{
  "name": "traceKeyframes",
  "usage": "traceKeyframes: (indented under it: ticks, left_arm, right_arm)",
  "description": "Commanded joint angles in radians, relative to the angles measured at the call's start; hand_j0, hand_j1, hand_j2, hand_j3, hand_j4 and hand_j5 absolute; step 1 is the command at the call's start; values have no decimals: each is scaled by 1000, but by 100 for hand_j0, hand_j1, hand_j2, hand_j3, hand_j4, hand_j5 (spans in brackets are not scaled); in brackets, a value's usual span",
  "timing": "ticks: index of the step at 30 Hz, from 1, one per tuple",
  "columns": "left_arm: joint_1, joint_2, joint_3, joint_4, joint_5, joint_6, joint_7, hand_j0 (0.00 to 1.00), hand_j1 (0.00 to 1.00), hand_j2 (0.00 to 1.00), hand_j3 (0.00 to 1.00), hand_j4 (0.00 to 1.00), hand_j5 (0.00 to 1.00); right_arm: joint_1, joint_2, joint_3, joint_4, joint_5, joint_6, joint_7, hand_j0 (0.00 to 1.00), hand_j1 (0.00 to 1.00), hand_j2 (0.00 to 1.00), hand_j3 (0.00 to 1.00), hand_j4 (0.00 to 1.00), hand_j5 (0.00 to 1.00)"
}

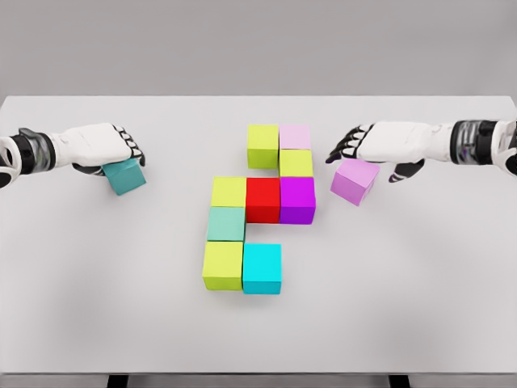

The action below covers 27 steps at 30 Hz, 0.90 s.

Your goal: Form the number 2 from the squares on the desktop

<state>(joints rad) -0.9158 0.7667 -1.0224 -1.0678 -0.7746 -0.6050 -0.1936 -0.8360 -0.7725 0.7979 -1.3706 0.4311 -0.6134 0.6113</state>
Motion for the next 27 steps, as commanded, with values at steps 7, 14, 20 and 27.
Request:
traceKeyframes:
  ticks: [7, 14, 20, 27]
  left_arm:
    - [-17, 0, -4, 0, -12, -6, -15, 63, 63, 63, 63, 63, 63]
    - [-49, -3, -1, 5, -11, -6, -15, 63, 63, 63, 63, 63, 63]
    - [-67, -60, -1, 46, -12, -6, -15, 64, 64, 64, 64, 64, 64]
    - [-101, -125, 2, 124, -12, -6, -17, 65, 65, 65, 65, 65, 65]
  right_arm:
    - [0, 44, 11, 61, 26, 3, 0, 97, 97, 97, 97, 97, 97]
    - [0, 56, 11, 82, 37, 3, 0, 97, 97, 97, 97, 97, 97]
    - [2, 71, 11, 102, 55, 3, 0, 97, 97, 97, 97, 97, 97]
    - [2, 84, 26, 120, 57, 3, 0, 96, 96, 96, 96, 96, 96]
